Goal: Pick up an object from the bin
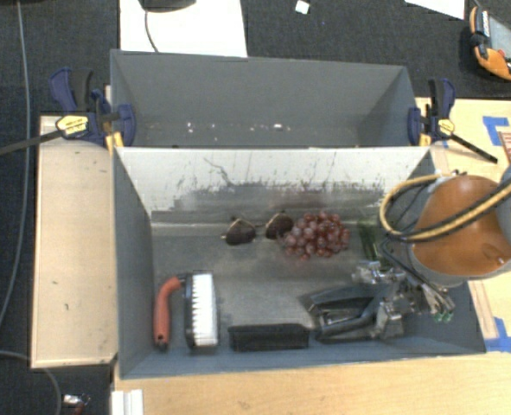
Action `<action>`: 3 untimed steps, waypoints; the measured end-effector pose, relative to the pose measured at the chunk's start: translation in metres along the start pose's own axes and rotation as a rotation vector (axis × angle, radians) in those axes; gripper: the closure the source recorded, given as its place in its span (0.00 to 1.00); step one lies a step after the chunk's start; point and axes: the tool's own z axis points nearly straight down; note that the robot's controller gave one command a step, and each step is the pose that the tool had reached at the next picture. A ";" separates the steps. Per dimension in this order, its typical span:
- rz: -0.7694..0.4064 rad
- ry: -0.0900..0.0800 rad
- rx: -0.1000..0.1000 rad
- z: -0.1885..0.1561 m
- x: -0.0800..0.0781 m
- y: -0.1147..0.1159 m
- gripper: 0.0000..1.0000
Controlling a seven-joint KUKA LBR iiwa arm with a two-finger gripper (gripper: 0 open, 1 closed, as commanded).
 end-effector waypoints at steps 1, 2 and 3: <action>0.003 0.003 -0.002 -0.032 0.001 0.001 1.00; 0.005 -0.001 0.000 -0.045 0.000 0.000 1.00; 0.008 0.009 -0.005 -0.057 0.002 0.002 1.00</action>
Offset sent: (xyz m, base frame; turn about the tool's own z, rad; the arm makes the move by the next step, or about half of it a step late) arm -0.0014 0.0004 0.0434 0.0022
